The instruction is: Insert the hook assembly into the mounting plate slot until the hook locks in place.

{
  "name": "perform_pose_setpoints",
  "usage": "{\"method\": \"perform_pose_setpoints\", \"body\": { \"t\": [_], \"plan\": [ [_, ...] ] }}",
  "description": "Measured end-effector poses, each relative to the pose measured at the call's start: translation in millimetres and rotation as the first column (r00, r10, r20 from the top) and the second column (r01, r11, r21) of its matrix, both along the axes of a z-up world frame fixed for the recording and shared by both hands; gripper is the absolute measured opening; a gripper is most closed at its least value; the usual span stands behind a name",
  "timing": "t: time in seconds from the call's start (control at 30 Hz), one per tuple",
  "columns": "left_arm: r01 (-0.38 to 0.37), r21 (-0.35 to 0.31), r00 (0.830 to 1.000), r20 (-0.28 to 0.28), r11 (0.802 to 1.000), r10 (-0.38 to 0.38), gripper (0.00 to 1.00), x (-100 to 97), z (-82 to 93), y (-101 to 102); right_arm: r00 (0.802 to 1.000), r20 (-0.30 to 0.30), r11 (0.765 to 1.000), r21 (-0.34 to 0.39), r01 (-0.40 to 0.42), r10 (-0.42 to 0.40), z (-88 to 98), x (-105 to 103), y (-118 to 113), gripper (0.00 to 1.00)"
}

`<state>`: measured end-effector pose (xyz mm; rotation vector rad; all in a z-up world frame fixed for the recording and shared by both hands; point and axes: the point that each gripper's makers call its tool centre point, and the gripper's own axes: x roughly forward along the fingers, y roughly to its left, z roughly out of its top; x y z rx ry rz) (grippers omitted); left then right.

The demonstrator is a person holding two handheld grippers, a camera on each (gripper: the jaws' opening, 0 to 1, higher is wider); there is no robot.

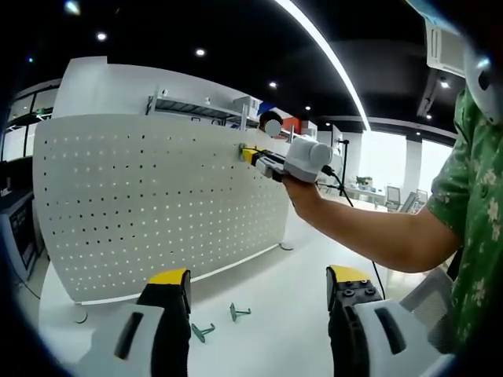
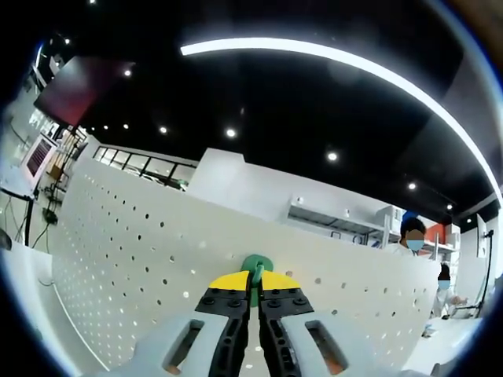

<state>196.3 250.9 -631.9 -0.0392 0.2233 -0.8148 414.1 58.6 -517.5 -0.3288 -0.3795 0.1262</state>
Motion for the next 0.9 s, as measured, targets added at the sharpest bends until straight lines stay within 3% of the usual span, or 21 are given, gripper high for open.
{"method": "perform_pose_setpoints", "body": {
  "t": [0.9],
  "plan": [
    [0.001, 0.009, 1.000, -0.013, 1.000, -0.001, 0.72, 2.5, -3.9, -1.8, 0.997, 0.074, 1.000, -0.001, 0.009, -0.009, 3.2, -3.5, 0.0, 0.01]
  ]
}}
